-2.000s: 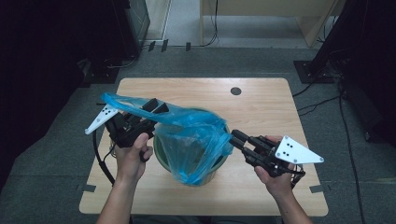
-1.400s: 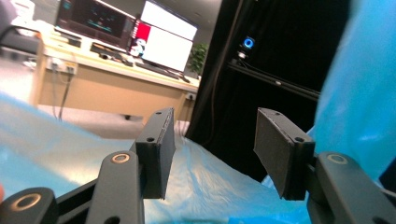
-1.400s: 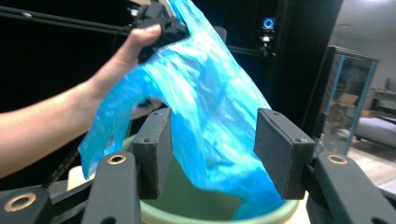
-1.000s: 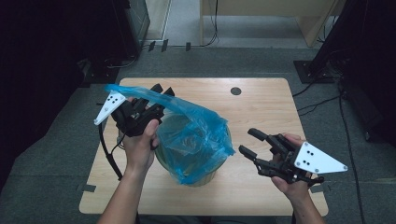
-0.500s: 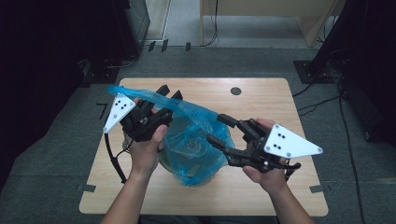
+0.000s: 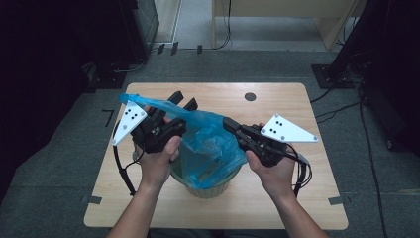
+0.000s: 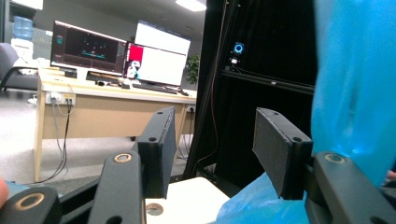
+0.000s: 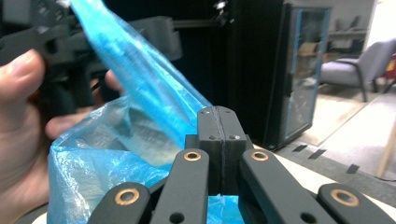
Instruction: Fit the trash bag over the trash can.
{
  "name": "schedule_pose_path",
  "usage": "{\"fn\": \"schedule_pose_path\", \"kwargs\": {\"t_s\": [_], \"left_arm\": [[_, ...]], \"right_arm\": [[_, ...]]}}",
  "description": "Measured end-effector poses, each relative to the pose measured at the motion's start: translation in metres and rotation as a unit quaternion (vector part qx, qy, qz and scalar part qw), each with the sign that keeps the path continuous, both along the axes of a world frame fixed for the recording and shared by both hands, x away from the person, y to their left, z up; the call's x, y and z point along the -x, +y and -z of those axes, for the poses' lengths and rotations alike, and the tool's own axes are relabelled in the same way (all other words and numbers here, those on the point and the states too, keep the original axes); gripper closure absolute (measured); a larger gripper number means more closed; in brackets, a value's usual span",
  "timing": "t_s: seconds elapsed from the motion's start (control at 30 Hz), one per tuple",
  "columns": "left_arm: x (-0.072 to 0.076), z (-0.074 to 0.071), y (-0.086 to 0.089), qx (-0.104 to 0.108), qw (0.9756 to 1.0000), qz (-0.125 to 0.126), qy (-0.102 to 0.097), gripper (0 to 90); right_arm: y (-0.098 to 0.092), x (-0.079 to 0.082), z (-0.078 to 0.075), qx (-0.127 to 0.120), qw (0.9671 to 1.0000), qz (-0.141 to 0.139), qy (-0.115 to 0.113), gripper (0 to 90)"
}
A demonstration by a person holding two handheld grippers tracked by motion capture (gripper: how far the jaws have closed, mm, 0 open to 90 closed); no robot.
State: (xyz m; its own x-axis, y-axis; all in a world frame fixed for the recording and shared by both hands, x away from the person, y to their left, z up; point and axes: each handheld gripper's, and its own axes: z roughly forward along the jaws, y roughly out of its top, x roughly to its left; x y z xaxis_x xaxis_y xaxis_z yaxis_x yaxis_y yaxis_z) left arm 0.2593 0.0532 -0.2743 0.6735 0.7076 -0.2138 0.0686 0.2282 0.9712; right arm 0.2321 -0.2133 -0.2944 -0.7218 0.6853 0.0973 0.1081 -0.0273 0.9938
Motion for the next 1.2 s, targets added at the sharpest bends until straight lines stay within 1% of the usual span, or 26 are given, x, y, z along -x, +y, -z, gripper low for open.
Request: {"fn": "schedule_pose_path", "kwargs": {"t_s": [0.07,0.1,0.13,0.17,0.2,0.23,0.27,0.3,0.33,0.37,0.4,0.43,0.47,0.5,0.53,0.63,0.67,0.7,0.83,0.9,0.93,1.0,1.03,1.1,1.13,1.2], "left_arm": [[0.001,0.000,0.000,-0.002,1.0000,0.002,-0.002,47.2],[0.003,0.001,0.000,-0.005,1.0000,0.003,-0.006,46.6],[0.003,0.001,0.000,-0.005,1.0000,0.003,-0.006,46.1],[0.004,0.002,0.000,-0.007,0.9999,0.005,-0.009,45.7],[0.005,0.002,0.000,-0.007,0.9999,0.007,-0.011,45.7],[0.007,0.003,0.000,-0.009,0.9998,0.007,-0.014,44.5],[0.008,0.003,0.000,-0.009,0.9998,0.006,-0.016,44.5],[0.010,0.003,0.000,-0.011,0.9997,0.006,-0.019,43.7],[0.012,0.003,0.000,-0.010,0.9998,0.003,-0.017,42.3],[0.013,0.003,0.000,-0.013,0.9996,0.003,-0.024,40.5],[0.015,0.003,0.000,-0.013,0.9995,0.001,-0.028,38.7],[0.017,0.002,0.001,-0.016,0.9995,-0.003,-0.029,34.9],[0.018,0.001,0.002,-0.020,0.9993,-0.006,-0.031,32.0],[0.020,0.000,0.003,-0.019,0.9993,-0.007,-0.032,29.8],[0.023,0.000,0.004,-0.023,0.9991,-0.012,-0.034,27.6],[0.031,0.001,0.006,-0.026,0.9987,-0.024,-0.037,21.9],[0.034,0.003,0.008,-0.025,0.9986,-0.028,-0.036,21.0],[0.037,0.006,0.009,-0.022,0.9985,-0.034,-0.036,21.0],[0.046,0.019,0.013,0.001,0.9980,-0.057,-0.026,21.1],[0.051,0.026,0.013,0.018,0.9977,-0.063,-0.016,22.4],[0.052,0.028,0.012,0.020,0.9973,-0.070,-0.008,22.4],[0.053,0.033,0.010,0.027,0.9959,-0.084,0.021,22.7],[0.052,0.035,0.010,0.030,0.9948,-0.090,0.037,22.7],[0.048,0.040,0.013,0.039,0.9913,-0.105,0.068,22.7],[0.046,0.043,0.015,0.042,0.9894,-0.113,0.081,22.7],[0.044,0.047,0.019,0.046,0.9863,-0.121,0.102,22.8]], "right_arm": [[-0.002,0.000,-0.002,-0.017,0.9996,0.021,-0.011,90.0],[-0.002,0.001,-0.003,-0.022,0.9992,0.030,-0.014,90.0],[-0.003,0.001,-0.004,-0.027,0.9987,0.038,-0.020,90.0],[-0.003,0.002,-0.005,-0.031,0.9981,0.048,-0.025,90.0],[-0.003,0.002,-0.005,-0.031,0.9981,0.048,-0.025,90.0],[-0.003,0.004,-0.007,-0.039,0.9963,0.068,-0.035,90.0],[-0.003,0.004,-0.007,-0.039,0.9963,0.068,-0.035,90.0],[-0.003,0.005,-0.008,-0.040,0.9953,0.077,-0.042,90.0],[-0.003,0.006,-0.009,-0.042,0.9944,0.084,-0.048,90.0],[-0.002,0.006,-0.009,-0.041,0.9933,0.093,-0.056,90.0],[-0.002,0.007,-0.009,-0.040,0.9922,0.101,-0.061,90.0],[-0.001,0.007,-0.010,-0.041,0.9911,0.108,-0.066,90.0],[0.000,0.008,-0.010,-0.040,0.9901,0.115,-0.070,90.0],[0.001,0.008,-0.011,-0.040,0.9891,0.121,-0.074,90.0],[0.002,0.008,-0.011,-0.042,0.9880,0.127,-0.076,90.0],[0.004,0.009,-0.013,-0.048,0.9848,0.143,-0.085,90.0],[0.005,0.009,-0.013,-0.054,0.9832,0.151,-0.087,90.0],[0.005,0.009,-0.013,-0.054,0.9832,0.151,-0.087,90.0],[0.006,0.008,-0.013,-0.060,0.9800,0.165,-0.094,90.0],[0.008,0.008,-0.013,-0.062,0.9788,0.169,-0.098,90.0],[0.008,0.009,-0.014,-0.063,0.9785,0.170,-0.098,90.0],[0.010,0.010,-0.014,-0.062,0.9774,0.174,-0.104,90.0],[0.010,0.010,-0.014,-0.062,0.9771,0.174,-0.105,90.0],[0.010,0.013,-0.015,-0.067,0.9757,0.175,-0.114,90.0],[0.010,0.013,-0.015,-0.067,0.9757,0.175,-0.114,90.0],[0.008,0.016,-0.016,-0.071,0.9744,0.177,-0.119,90.0]]}}
